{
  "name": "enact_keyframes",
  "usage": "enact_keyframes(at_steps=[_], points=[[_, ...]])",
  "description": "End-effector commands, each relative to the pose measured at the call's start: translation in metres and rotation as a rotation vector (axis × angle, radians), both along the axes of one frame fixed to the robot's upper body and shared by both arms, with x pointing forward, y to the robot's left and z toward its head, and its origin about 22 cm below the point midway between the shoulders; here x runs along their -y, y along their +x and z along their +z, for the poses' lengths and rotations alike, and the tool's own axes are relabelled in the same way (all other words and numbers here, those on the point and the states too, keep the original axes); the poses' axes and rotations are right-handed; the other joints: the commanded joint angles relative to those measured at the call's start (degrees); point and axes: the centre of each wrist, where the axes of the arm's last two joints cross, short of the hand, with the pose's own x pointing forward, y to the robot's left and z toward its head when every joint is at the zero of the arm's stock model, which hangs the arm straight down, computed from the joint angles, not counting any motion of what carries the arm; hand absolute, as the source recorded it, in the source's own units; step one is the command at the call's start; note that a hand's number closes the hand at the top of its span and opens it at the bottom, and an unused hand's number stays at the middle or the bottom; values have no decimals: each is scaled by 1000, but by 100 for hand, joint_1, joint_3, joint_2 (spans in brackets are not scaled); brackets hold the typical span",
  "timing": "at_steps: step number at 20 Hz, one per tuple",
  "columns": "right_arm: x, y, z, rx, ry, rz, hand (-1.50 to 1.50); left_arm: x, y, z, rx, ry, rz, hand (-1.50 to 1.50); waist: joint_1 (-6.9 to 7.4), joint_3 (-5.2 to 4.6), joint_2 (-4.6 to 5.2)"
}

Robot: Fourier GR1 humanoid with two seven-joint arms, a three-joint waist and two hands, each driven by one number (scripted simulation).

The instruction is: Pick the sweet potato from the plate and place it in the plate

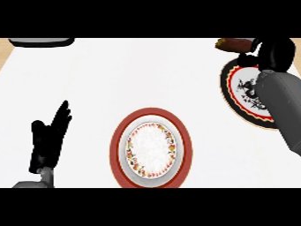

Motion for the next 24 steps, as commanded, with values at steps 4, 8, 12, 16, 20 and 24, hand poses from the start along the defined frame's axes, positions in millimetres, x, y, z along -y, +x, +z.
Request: enact_keyframes(at_steps=[4, 8, 12, 16, 20, 24], points=[[47, -16, 0, -65, 8, -65, 150, -13, 13, 5, 0, -5, -11, 0, 66, 1, 32], [78, -18, -31, -141, 16, -114, 150, 27, 9, 13, 9, -2, -43, 0, 202, 10, 80], [93, -26, -44, -267, 120, -57, 150, 10, 14, -3, 25, -7, -28, 0, 206, 10, 102], [112, -24, -29, -390, 246, -5, 150, 14, 13, -3, 24, 2, -28, 0, 238, 12, 106], [134, -45, -60, -499, 275, -4, -150, 25, 13, 6, 3, -6, -38, 0, 256, 18, 105], [143, -48, -55, -435, 252, 131, -150, 5, 11, 3, 19, 14, -31, 0, 257, 16, 104]])
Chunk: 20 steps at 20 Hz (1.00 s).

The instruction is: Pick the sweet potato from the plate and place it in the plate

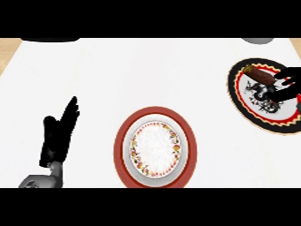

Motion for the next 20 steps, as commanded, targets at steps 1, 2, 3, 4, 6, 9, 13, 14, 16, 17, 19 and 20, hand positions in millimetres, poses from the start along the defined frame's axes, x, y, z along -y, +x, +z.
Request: enact_keyframes(at_steps=[1, 2, 3, 4, 6, 9, 13, 14, 16, 17, 19, 20], points=[[5, -3, 0, 61, 85, 91, -150, 0, 10, 6, -9, -11, 15, 0, -73, -5, -27], [9, 5, 19, 143, 98, 102, -150, 0, -3, -3, -4, 14, 3, 0, -21, -1, -15], [10, -3, 8, 221, 136, 123, -150, -9, -7, -6, -8, -16, 0, 0, -72, -1, -32], [-1, -1, 1, 273, 169, 128, -150, -6, 7, 1, 5, 21, 26, 0, -83, 2, -16], [3, 0, 9, 461, 281, 77, -150, -6, -5, -4, -9, -2, 20, 0, -156, 9, -61], [21, 0, 31, 620, 430, 40, -150, -14, -7, -6, -5, 1, 18, 0, -152, 3, -54], [43, -31, -7, 672, 553, 7, -150, -7, -4, -5, -13, -20, 28, 0, -127, -1, -39], [44, -38, -16, 659, 556, -1, -150, 4, -11, -11, -1, -3, 22, 0, -113, -4, -43], [45, -32, -5, 651, 573, 56, -150, 4, -6, 8, -1, -2, 26, 0, -116, -8, -55], [67, -48, -4, 638, 586, 76, -150, -24, -20, -9, -17, -2, 33, 0, -117, -9, -54], [59, -51, -22, 662, 591, 71, -150, -2, -6, -1, 2, 2, 13, 0, -78, -5, -35], [58, -44, -13, 676, 593, 87, -150, -1, -8, 9, -20, -7, 11, 0, -61, -4, -35]])
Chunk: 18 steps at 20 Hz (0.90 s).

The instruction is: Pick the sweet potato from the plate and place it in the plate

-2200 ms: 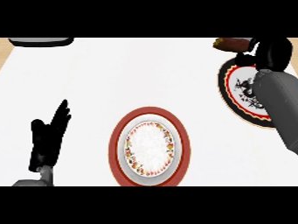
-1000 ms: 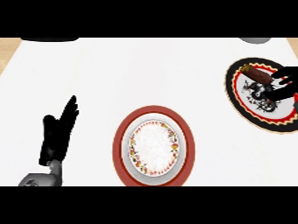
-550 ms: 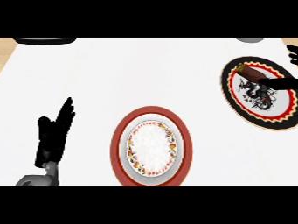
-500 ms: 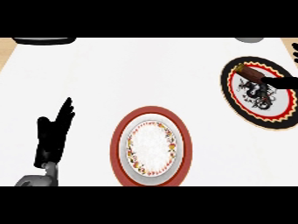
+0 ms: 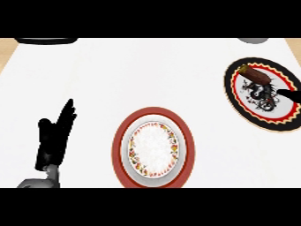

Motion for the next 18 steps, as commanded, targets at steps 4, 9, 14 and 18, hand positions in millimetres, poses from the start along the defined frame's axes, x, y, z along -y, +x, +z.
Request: enact_keyframes(at_steps=[4, 9, 14, 18], points=[[5, -27, -36, 47, 24, 43, -150, 6, -14, 8, 1, 6, 1, 0, 35, 0, 0], [-16, -13, -34, 74, 0, 43, -150, 6, 11, -9, 5, 8, -10, 0, -27, -7, -12], [-12, -12, -33, -9, -39, -16, -150, -8, 14, -11, 7, 1, -5, 0, -3, -6, 0], [-1, -15, -29, -49, -68, -49, -150, 26, 10, 11, 10, -29, -8, 0, 50, 1, 13]])
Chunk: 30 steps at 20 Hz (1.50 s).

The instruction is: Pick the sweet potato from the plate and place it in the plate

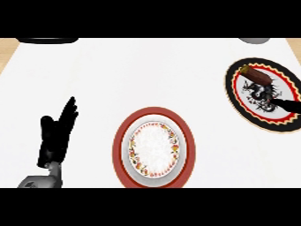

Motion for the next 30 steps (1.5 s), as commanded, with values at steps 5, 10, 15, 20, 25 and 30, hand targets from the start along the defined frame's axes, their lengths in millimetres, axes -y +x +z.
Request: enact_keyframes(at_steps=[5, 10, 15, 20, 25, 30], points=[[2, -15, -19, -33, -33, -68, -150, 0, -4, -4, -3, -8, -22, 0, 3, 1, 2], [6, -23, -27, -52, -68, -98, -150, 5, 17, 0, 1, 0, -5, 0, 16, 5, 26], [28, -26, -8, -68, -54, -123, -150, -4, -2, 7, 13, -7, -3, 0, 74, 10, 32], [35, -59, -37, -62, -77, -169, -150, -6, 12, 1, 7, 2, -13, 0, 27, 11, 38], [38, -58, -33, -29, -58, -199, -150, -4, 0, -6, -2, 17, -30, 0, 37, 10, 23], [71, -83, -22, -14, -55, -242, -150, 3, -5, -2, 5, 2, -7, 0, 34, 12, 17]])
